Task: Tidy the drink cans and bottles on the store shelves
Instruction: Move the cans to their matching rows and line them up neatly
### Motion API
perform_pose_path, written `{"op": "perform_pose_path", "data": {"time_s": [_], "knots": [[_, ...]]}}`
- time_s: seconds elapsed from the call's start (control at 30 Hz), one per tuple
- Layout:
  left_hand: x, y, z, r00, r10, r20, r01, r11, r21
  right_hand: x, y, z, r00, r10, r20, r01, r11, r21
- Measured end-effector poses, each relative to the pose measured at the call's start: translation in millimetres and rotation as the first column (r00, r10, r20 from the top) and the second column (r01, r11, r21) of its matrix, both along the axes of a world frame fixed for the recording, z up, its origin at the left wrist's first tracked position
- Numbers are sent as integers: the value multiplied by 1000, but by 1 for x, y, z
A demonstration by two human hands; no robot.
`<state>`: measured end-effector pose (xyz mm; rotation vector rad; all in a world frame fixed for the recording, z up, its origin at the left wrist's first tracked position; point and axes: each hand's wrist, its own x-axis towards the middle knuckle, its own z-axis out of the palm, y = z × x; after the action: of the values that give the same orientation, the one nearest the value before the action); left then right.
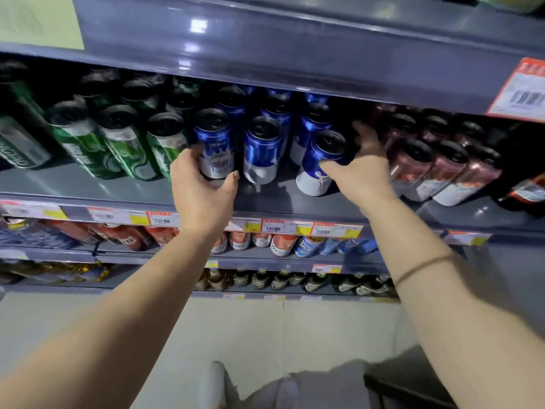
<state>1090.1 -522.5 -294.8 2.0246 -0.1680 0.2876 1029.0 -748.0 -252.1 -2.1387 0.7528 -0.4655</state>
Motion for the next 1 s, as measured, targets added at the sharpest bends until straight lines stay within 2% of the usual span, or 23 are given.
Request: {"op": "perform_pose_path", "data": {"time_s": [0.07, 0.13, 0.2, 0.27, 0.37, 0.43, 0.53, 0.63, 0.77, 0.83, 0.9, 1.0], "knots": [[1, 4, -6, 994, 1, -107, -6, 999, -51, 5, 3, 12, 991, -22, 129, 20, 1000, 19], [3, 7, -11, 985, -17, -173, 7, 998, -57, 14, 10, 21, 992, 48, 117, -36, 994, -102], [7, 8, -13, 976, -45, -212, 34, 998, -55, 27, 22, 27, 984, 173, -36, -177, 946, -270], [12, 8, -13, 971, -78, -227, 70, 997, -42, 41, 35, 30, 926, 265, -268, -363, 818, -446], [18, 7, -14, 972, -113, -208, 115, 993, -3, 55, 48, 29, 796, 303, -525, -569, 670, -477], [22, 7, -15, 967, -128, -220, 140, 989, 39, 59, 49, 27, 771, 280, -572, -597, 631, -496], [23, 7, -15, 969, -113, -221, 131, 989, 70, 60, 44, 31, 804, 285, -522, -563, 647, -514], [21, 5, -15, 971, -113, -212, 118, 993, 10, 59, 35, 39, 807, 287, -516, -555, 668, -496], [14, 2, -16, 970, -95, -225, 84, 995, -59, 52, 20, 48, 770, 359, -527, -583, 731, -355], [14, 1, -18, 969, -89, -229, 74, 995, -73, 51, 21, 48, 809, 360, -464, -534, 780, -327], [17, -1, -18, 968, -74, -238, 64, 997, -49, 52, 29, 44, 844, 272, -462, -463, 804, -374], [21, -5, -19, 965, -45, -260, 34, 998, -47, 54, 37, 33, 839, 172, -516, -457, 738, -497]]}}
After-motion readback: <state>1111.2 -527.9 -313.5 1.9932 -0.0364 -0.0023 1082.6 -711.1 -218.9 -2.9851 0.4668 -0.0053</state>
